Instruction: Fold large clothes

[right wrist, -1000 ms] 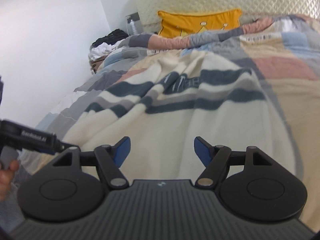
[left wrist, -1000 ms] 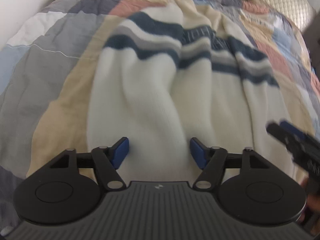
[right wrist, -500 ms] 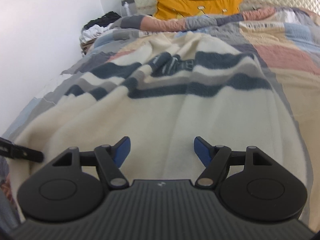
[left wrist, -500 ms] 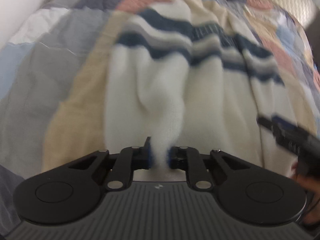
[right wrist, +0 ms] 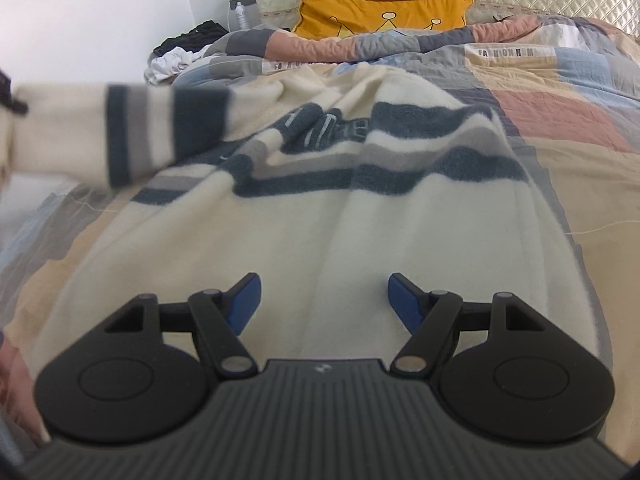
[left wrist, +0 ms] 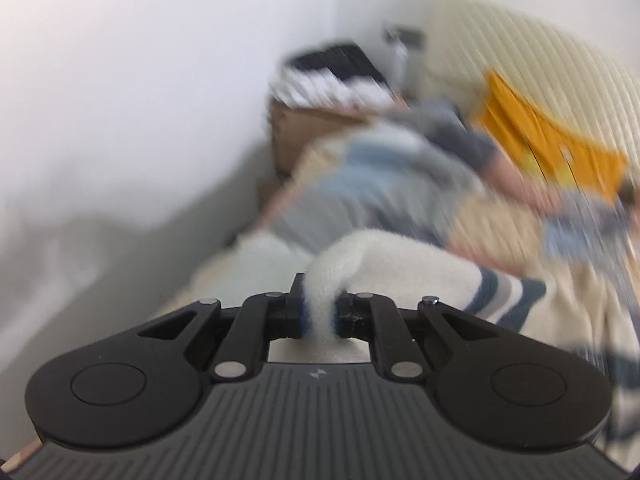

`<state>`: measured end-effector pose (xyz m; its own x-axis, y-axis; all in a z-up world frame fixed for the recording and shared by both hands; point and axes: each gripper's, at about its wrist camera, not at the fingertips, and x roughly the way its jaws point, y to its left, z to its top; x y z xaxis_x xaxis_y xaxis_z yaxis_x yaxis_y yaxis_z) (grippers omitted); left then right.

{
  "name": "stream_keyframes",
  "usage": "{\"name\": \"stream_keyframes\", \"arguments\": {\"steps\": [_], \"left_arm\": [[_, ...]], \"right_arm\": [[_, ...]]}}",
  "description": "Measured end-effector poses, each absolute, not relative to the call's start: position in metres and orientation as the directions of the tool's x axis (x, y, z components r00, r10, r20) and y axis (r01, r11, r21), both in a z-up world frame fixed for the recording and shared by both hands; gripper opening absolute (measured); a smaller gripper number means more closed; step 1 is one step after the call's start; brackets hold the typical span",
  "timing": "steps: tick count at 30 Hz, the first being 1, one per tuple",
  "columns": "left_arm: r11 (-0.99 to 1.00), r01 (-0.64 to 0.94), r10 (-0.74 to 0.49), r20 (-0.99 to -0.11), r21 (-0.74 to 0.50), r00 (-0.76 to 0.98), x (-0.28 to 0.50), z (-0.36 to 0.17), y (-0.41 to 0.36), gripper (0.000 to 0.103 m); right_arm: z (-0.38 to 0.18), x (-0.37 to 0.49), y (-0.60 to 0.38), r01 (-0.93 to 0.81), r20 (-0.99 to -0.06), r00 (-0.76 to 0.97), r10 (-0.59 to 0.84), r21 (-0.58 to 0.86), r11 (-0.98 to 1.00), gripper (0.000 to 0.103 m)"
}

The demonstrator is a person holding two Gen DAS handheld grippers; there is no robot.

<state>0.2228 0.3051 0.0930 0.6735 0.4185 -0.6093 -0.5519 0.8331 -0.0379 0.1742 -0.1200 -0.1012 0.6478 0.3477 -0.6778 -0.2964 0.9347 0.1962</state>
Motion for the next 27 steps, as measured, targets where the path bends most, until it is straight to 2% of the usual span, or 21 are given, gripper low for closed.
{"name": "stream_keyframes", "arguments": {"steps": [2,6,11,19,24,27], "left_arm": [[0.808,-0.585,0.431,-0.605,-0.073,0.67,0.234,0.094,0.331,0.013],[0.783,-0.619,0.458,-0.621,-0.057,0.636,0.263,0.077,0.367,0.013],[0.752,-0.659,0.484,-0.665,-0.016,0.568,0.289,0.026,0.405,0.014],[0.74,-0.673,0.441,-0.764,0.012,0.472,0.309,-0.07,0.452,0.015],[0.748,-0.664,0.42,-0.771,-0.005,0.479,0.315,-0.092,0.457,0.016],[0.768,-0.641,0.418,-0.767,0.013,0.486,0.315,-0.088,0.447,0.036]], "right_arm": [[-0.1,0.175,-0.12,-0.288,-0.673,0.655,0.344,0.199,0.937,0.072],[-0.096,0.176,-0.118,-0.285,-0.651,0.677,0.343,0.198,0.938,0.072],[-0.094,0.18,-0.111,-0.3,-0.634,0.691,0.347,0.186,0.936,0.072],[-0.107,0.193,-0.102,-0.294,-0.664,0.663,0.346,0.195,0.936,0.072],[-0.114,0.203,-0.097,-0.288,-0.683,0.645,0.343,0.198,0.937,0.073],[-0.116,0.205,-0.096,-0.285,-0.685,0.642,0.344,0.202,0.937,0.074]]}}
